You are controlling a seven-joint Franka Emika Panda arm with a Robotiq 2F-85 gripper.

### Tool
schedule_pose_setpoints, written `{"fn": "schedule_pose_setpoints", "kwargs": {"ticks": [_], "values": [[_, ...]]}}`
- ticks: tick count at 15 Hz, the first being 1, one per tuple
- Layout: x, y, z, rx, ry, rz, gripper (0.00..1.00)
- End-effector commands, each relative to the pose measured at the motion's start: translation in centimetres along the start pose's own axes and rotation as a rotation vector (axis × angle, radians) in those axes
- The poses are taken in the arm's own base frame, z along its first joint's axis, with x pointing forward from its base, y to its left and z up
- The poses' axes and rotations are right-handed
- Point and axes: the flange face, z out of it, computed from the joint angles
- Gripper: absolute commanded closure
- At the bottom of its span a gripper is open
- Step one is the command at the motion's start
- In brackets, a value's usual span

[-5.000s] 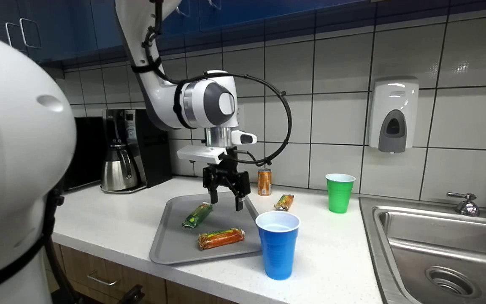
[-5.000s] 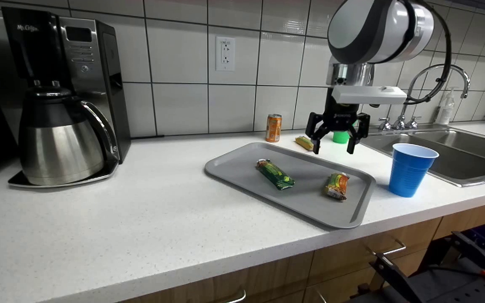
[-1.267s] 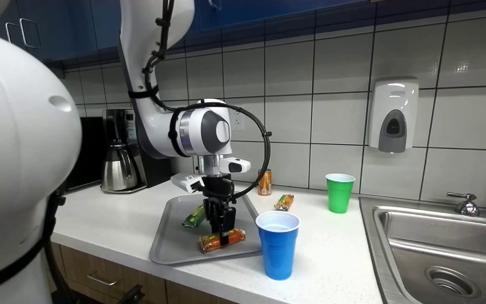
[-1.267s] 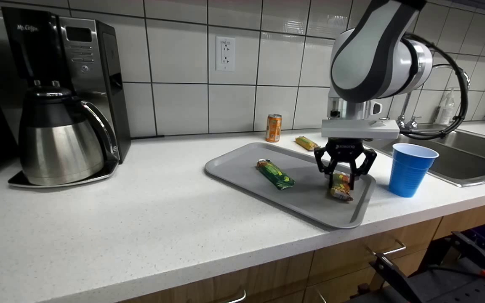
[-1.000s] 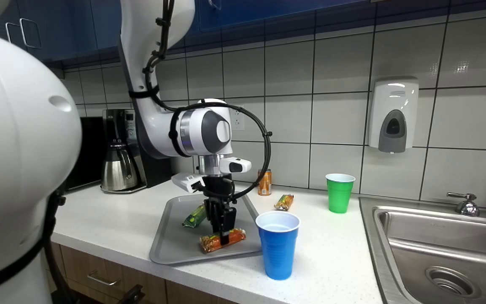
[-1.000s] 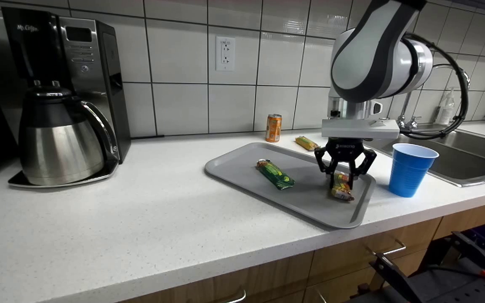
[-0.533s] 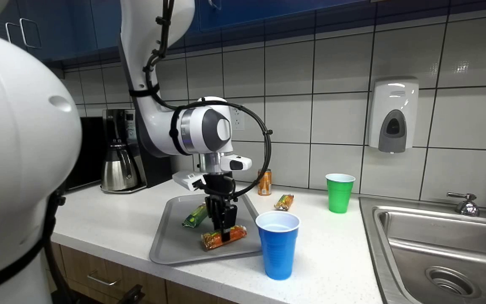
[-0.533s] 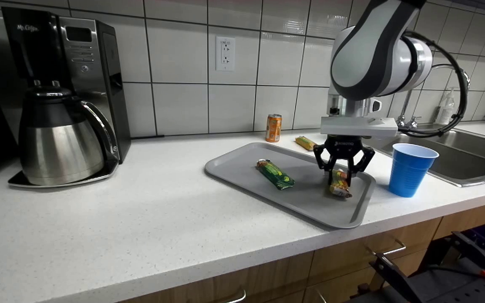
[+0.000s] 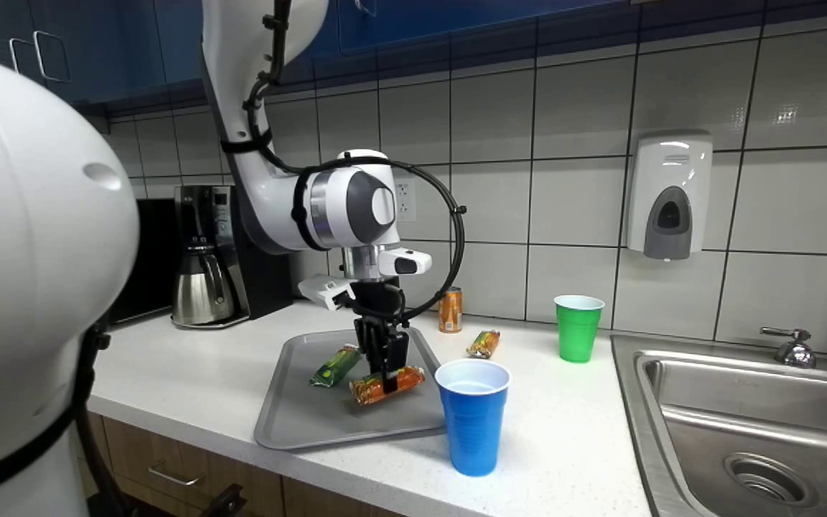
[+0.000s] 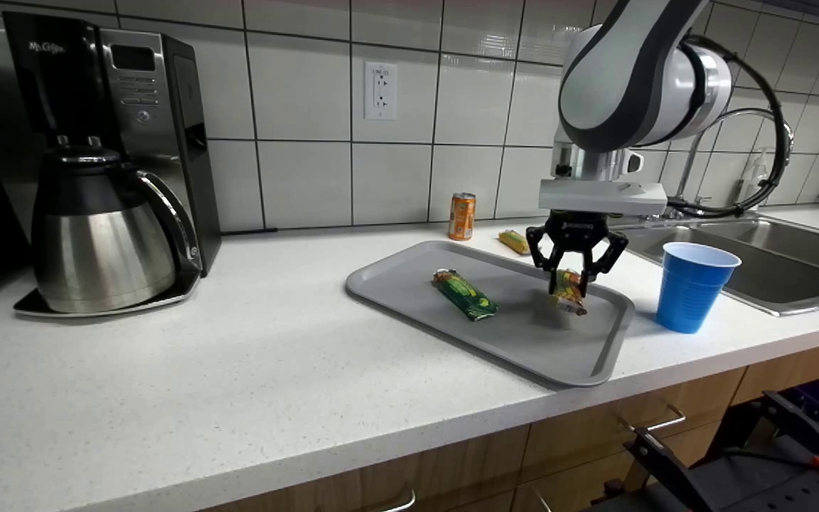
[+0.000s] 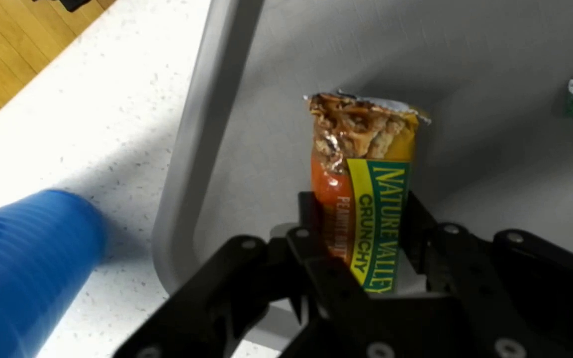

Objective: Remove the packets from the grey tray.

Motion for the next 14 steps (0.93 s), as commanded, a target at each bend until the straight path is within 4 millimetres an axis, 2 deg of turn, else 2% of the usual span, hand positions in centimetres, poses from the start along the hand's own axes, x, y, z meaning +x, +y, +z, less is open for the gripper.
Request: {"fn": "schedule_pose_setpoints", "kwargs": {"ticks": [1, 7, 14], "values": [[1.2, 0.3, -1.6, 0.012, 0.033, 0.007, 0.83], [3.9, 1.2, -2.3, 0.025, 0.062, 0.024, 0.83], [7.4, 3.5, -2.3, 0.028, 0.087, 0.044, 0.83]]}}
